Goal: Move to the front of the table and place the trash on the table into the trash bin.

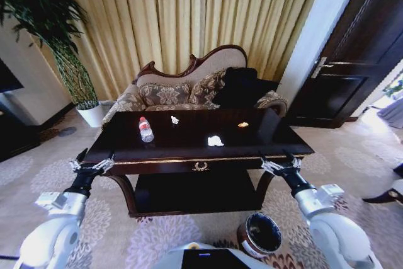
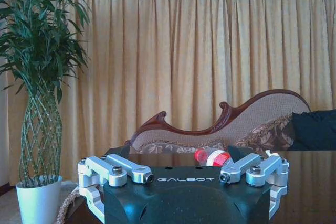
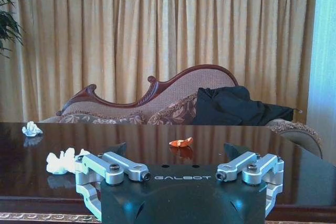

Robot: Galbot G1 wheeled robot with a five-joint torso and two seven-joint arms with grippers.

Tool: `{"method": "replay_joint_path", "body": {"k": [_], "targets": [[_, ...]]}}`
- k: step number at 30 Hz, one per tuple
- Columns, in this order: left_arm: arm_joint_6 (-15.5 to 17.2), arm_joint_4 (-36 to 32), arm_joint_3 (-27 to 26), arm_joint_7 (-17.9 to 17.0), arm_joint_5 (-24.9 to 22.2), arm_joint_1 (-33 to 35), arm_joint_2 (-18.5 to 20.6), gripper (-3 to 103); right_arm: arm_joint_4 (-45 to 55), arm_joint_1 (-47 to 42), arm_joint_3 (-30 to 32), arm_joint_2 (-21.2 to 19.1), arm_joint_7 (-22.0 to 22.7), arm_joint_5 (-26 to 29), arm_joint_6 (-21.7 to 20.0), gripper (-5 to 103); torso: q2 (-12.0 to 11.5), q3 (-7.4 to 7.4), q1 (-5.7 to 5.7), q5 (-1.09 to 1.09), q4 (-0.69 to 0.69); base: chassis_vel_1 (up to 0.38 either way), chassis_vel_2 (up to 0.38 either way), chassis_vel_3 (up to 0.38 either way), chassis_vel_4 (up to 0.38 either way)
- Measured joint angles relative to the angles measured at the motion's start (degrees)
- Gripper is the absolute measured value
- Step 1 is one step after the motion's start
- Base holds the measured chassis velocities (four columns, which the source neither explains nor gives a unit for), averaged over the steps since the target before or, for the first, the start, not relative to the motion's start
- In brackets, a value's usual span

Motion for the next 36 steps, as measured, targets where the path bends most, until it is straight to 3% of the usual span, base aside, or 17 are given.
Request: {"method": "replay_joint_path", "body": {"k": [7,19,24,27,34,36], "targets": [[0.03,0.13,0.19,-0.01,0.01,-0.09,-0.06,100,-0.50,0.33,-0.90,0.05,-0.94,0.32,0.48,100,0.00,0.00,0.01,0.01,-0.01,0.000,0.000,0.000,0.000],[1.02,0.07,1.35,-1.06,0.33,-0.53,-0.36,100,-0.80,2.43,-2.37,-0.74,1.73,-1.24,-1.57,100,0.00,0.00,0.00,0.01,-0.01,0.000,0.000,0.000,0.000],[1.62,0.00,1.40,-1.86,0.13,-0.57,-0.01,100,-0.96,6.71,-4.24,-4.56,7.56,1.76,-5.66,100,0.00,0.00,0.00,0.01,0.00,0.000,0.000,0.000,0.000],[1.84,-0.13,1.80,-2.21,0.12,-0.58,0.12,100,-3.09,9.41,-4.91,-6.87,8.64,2.74,-6.39,100,0.00,0.00,0.00,0.01,0.01,0.000,0.000,0.000,0.000],[1.94,-0.38,2.82,-3.06,0.70,-0.21,-0.15,100,-11.45,15.36,-7.03,-12.55,8.91,5.50,-4.63,100,0.00,0.00,0.00,0.02,-0.02,0.000,0.000,0.000,0.000],[1.97,-0.67,2.85,-3.32,1.00,0.27,-0.79,100,-16.05,19.36,-9.83,-15.15,9.22,6.18,-2.00,100,0.00,0.00,0.00,0.02,0.01,0.000,0.000,0.000,0.000]]}}
